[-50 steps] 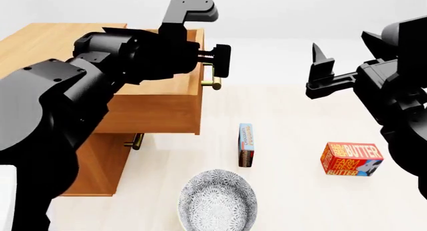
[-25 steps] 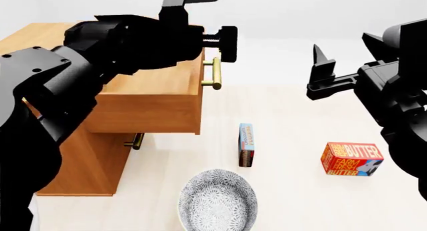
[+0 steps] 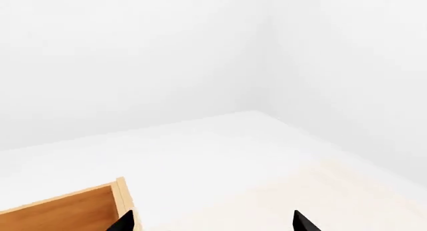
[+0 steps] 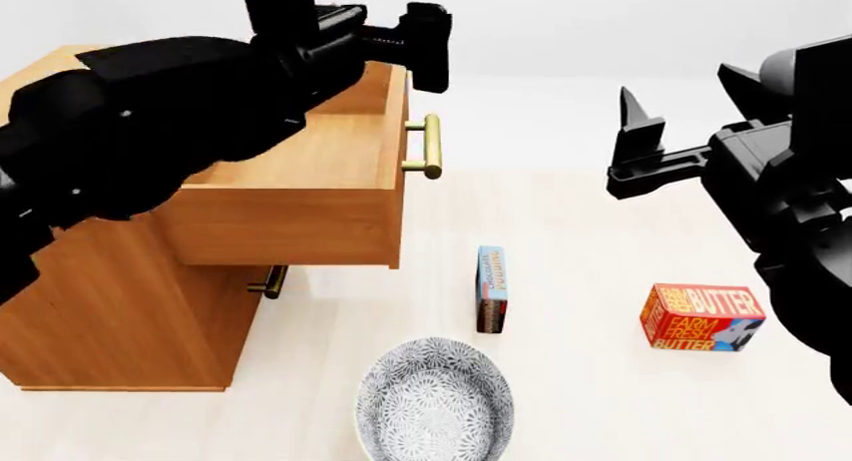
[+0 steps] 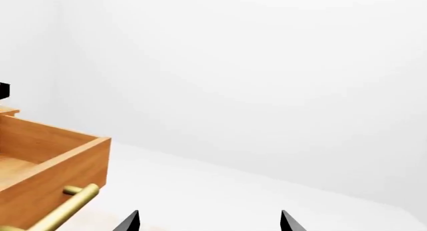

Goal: Put the chocolate pudding in the top drawer of the cabinet and close it.

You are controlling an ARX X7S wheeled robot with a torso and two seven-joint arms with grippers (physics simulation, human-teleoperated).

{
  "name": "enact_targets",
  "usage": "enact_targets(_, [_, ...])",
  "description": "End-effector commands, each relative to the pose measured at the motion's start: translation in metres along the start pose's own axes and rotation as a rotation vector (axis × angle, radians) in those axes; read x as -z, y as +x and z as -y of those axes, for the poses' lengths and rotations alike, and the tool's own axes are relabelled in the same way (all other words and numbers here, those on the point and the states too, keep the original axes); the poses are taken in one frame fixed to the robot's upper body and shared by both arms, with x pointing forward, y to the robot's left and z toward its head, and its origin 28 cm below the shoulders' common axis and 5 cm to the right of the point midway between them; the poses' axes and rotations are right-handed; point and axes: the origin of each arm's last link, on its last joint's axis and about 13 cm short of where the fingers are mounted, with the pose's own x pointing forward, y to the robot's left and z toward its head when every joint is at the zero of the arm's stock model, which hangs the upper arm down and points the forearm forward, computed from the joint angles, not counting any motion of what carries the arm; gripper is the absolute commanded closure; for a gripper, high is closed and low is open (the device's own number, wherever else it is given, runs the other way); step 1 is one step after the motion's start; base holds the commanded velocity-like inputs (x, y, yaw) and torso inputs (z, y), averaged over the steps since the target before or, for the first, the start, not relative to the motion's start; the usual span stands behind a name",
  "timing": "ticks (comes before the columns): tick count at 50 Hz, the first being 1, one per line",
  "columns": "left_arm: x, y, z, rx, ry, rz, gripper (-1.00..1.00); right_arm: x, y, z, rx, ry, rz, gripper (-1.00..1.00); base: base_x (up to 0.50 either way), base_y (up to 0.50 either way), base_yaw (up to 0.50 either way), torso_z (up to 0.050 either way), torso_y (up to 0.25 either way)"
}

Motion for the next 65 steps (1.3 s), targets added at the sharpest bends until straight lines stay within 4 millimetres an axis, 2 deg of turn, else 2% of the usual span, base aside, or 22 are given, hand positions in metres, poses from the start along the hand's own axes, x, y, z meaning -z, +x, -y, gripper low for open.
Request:
enact_targets(1, [0.012, -0.053, 0.007, 0.008, 0.069, 0.219, -1.0, 0.001, 0.001, -0.003, -0.009, 0.003, 0.002, -1.0, 0.0, 0.0, 0.0, 0.0, 0.0])
enact_targets(19, [0.03, -0.114, 0.002, -0.037, 0.086, 0.386, -1.0, 0.014, 0.013, -0.014, -0.042, 0.021, -0.009, -1.0, 0.0, 0.0, 0.0, 0.0, 0.0])
enact_targets(31, [0.044, -0.144, -0.002, -0.111, 0.099, 0.469, -1.0, 0.028, 0.027, -0.025, -0.074, 0.071, -0.016, -1.0, 0.0, 0.0, 0.0, 0.0, 0.0])
enact_targets(50, [0.07, -0.184, -0.007, -0.182, 0.126, 0.536, -1.0, 0.06, 0.062, -0.041, -0.109, 0.154, -0.111, -1.0, 0.0, 0.0, 0.0, 0.0, 0.0])
enact_targets(65, [0.076, -0.211, -0.005, -0.212, 0.113, 0.612, -1.0, 0.095, 0.099, -0.054, -0.126, 0.228, -0.255, -1.0, 0.0, 0.0, 0.0, 0.0, 0.0])
